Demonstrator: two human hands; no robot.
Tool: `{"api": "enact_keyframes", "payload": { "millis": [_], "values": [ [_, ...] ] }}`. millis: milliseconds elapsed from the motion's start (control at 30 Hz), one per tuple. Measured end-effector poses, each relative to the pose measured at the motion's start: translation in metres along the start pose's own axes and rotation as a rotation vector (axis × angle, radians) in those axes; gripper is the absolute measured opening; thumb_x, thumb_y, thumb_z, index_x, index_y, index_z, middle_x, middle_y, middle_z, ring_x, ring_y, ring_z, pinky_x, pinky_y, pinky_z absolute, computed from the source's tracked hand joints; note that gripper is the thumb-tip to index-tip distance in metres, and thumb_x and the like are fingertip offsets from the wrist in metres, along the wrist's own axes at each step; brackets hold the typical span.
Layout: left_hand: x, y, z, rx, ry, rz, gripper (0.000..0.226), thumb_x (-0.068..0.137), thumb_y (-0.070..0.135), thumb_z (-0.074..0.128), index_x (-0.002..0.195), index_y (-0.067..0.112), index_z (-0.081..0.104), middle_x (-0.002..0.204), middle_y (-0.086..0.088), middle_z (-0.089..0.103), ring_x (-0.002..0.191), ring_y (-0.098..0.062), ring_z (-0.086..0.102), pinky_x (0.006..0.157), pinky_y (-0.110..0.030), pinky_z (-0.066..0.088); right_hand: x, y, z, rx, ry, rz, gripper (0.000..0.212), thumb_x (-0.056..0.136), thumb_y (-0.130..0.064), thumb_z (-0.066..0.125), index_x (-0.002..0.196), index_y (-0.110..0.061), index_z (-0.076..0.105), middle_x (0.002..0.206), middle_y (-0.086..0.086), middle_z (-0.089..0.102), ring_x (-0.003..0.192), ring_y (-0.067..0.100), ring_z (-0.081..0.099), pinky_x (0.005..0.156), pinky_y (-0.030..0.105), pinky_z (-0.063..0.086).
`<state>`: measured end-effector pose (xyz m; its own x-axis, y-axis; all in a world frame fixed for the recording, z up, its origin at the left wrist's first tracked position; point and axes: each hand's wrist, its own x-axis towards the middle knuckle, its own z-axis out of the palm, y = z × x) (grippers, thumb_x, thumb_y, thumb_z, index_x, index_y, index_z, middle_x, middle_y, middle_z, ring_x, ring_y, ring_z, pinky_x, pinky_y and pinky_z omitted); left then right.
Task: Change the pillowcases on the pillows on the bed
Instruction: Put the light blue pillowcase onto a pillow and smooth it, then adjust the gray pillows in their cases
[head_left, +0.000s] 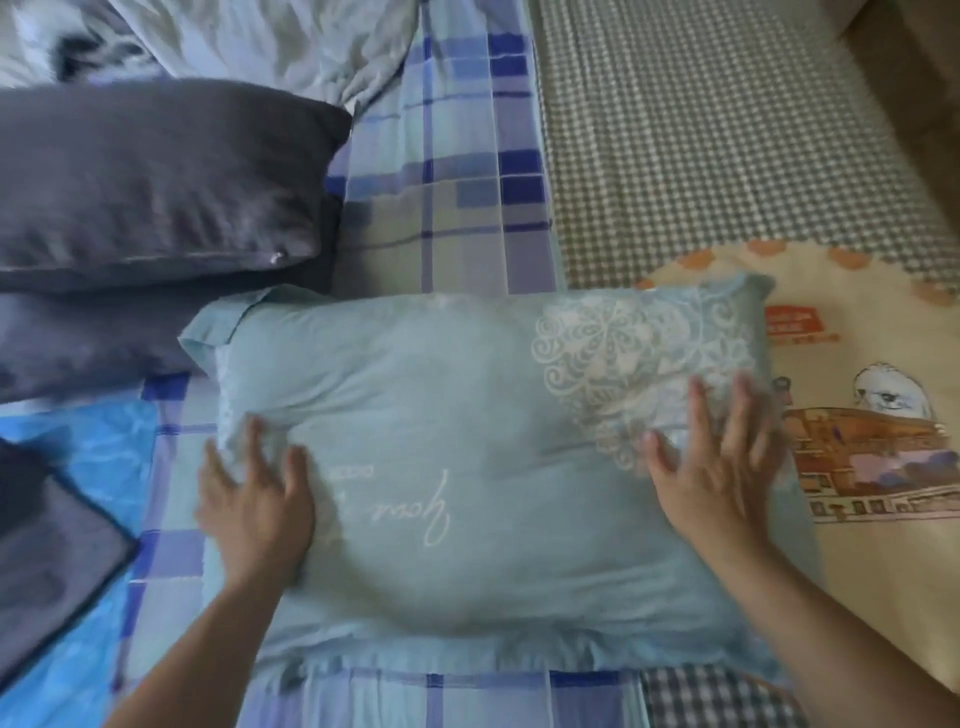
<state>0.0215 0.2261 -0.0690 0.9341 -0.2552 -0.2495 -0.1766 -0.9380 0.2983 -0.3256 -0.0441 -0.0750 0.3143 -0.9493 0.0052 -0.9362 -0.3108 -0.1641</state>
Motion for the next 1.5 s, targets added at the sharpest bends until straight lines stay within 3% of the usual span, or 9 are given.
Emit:
{"api": "enact_keyframes", "payload": {
  "millis": [67, 133, 367, 533, 700, 800, 933, 1033, 1500],
  "values": [
    [0.000, 0.002, -0.019, -0.189, -0.146, -0.367, 0.081, 0.097, 0.069, 0.035, 0.159, 0.022, 0.015, 0.159, -0.025, 0.030, 0.143, -0.045, 0.033, 0.119, -0.055, 0.024, -0.001, 0.006, -0.021, 0.154, -0.217, 0.438, 0.100, 0.082, -0.078, 0.045, 0.157, -0.020, 0.012, 0.158, 0.023, 0.026, 0.138, 0.047, 0.034, 0.111, 0.056, 0.030],
    [-0.020, 0.030, -0.044, -0.293, -0.233, -0.349, 0.077, 0.095, 0.067, 0.042, 0.148, 0.012, 0.037, 0.143, -0.027, 0.051, 0.129, -0.047, 0.049, 0.111, -0.054, 0.036, 0.005, 0.005, -0.046, 0.331, -0.413, 0.675, 0.094, 0.081, -0.071, 0.060, 0.149, -0.014, 0.028, 0.143, 0.024, 0.048, 0.122, 0.046, 0.053, 0.103, 0.052, 0.044],
    [-0.087, 0.211, -0.166, -0.560, -0.078, 0.033, 0.043, 0.096, 0.055, 0.055, 0.100, 0.014, 0.068, 0.096, -0.009, 0.068, 0.096, -0.032, 0.063, 0.082, -0.039, 0.044, 0.084, -0.016, -0.223, 0.712, -0.075, 0.483, 0.042, 0.088, -0.046, 0.069, 0.115, -0.014, 0.067, 0.111, 0.013, 0.069, 0.100, 0.036, 0.063, 0.087, 0.039, 0.049],
    [-0.040, 0.324, -0.201, -0.573, -0.095, 0.142, 0.072, 0.095, 0.067, 0.046, 0.124, 0.004, 0.064, 0.123, -0.016, 0.064, 0.111, -0.035, 0.059, 0.088, -0.039, 0.044, 0.216, 0.050, -0.310, 0.484, 0.135, 0.375, 0.065, 0.084, -0.063, 0.061, 0.128, -0.016, 0.060, 0.126, 0.017, 0.064, 0.112, 0.041, 0.060, 0.095, 0.046, 0.050],
    [0.048, 0.386, -0.128, -0.350, -0.187, 0.128, 0.087, 0.093, 0.068, 0.038, 0.154, 0.006, 0.033, 0.152, -0.023, 0.043, 0.135, -0.045, 0.044, 0.112, -0.048, 0.035, 0.320, 0.100, -0.262, 0.262, -0.072, 0.358, 0.085, 0.085, -0.072, 0.046, 0.156, -0.031, 0.024, 0.159, 0.019, 0.028, 0.141, 0.043, 0.033, 0.114, 0.050, 0.032],
    [0.056, 0.367, -0.046, 0.151, -0.313, 0.234, 0.063, 0.105, 0.054, 0.029, 0.160, 0.030, 0.013, 0.168, -0.014, 0.013, 0.149, -0.048, 0.019, 0.121, -0.054, 0.016, 0.318, 0.097, -0.188, 0.059, -0.293, 0.289, 0.085, 0.087, -0.067, 0.045, 0.159, -0.034, 0.013, 0.165, 0.014, 0.001, 0.149, 0.042, 0.009, 0.118, 0.051, 0.019],
    [0.016, 0.313, 0.027, 0.521, -0.476, 0.613, 0.068, 0.096, 0.062, 0.028, 0.159, 0.041, 0.012, 0.169, -0.005, -0.010, 0.152, -0.044, 0.002, 0.121, -0.052, 0.015, 0.250, 0.062, -0.101, 0.086, -0.610, 0.081, 0.083, 0.090, -0.055, 0.054, 0.158, -0.030, 0.015, 0.166, 0.013, 0.005, 0.149, 0.039, 0.019, 0.118, 0.045, 0.029],
    [0.009, 0.278, 0.030, 0.519, -0.461, 0.524, 0.081, 0.093, 0.063, 0.035, 0.158, 0.041, -0.008, 0.167, -0.012, 0.002, 0.151, -0.041, 0.014, 0.120, -0.048, 0.023, 0.210, 0.045, -0.076, 0.132, -0.797, 0.060, 0.079, 0.091, -0.038, 0.049, 0.159, -0.027, 0.010, 0.166, 0.013, 0.008, 0.146, 0.038, 0.029, 0.115, 0.044, 0.035],
    [0.004, 0.030, -0.163, 0.086, -0.449, 0.064, 0.048, 0.100, 0.036, 0.058, 0.146, 0.023, 0.047, 0.135, -0.004, 0.061, 0.112, -0.023, 0.061, 0.092, -0.031, 0.048, 0.058, -0.226, -0.122, 0.505, -0.750, -0.287, 0.017, 0.094, -0.029, 0.058, 0.105, -0.018, 0.064, 0.102, 0.005, 0.069, 0.102, 0.031, 0.065, 0.083, 0.033, 0.050]
  ]
}}
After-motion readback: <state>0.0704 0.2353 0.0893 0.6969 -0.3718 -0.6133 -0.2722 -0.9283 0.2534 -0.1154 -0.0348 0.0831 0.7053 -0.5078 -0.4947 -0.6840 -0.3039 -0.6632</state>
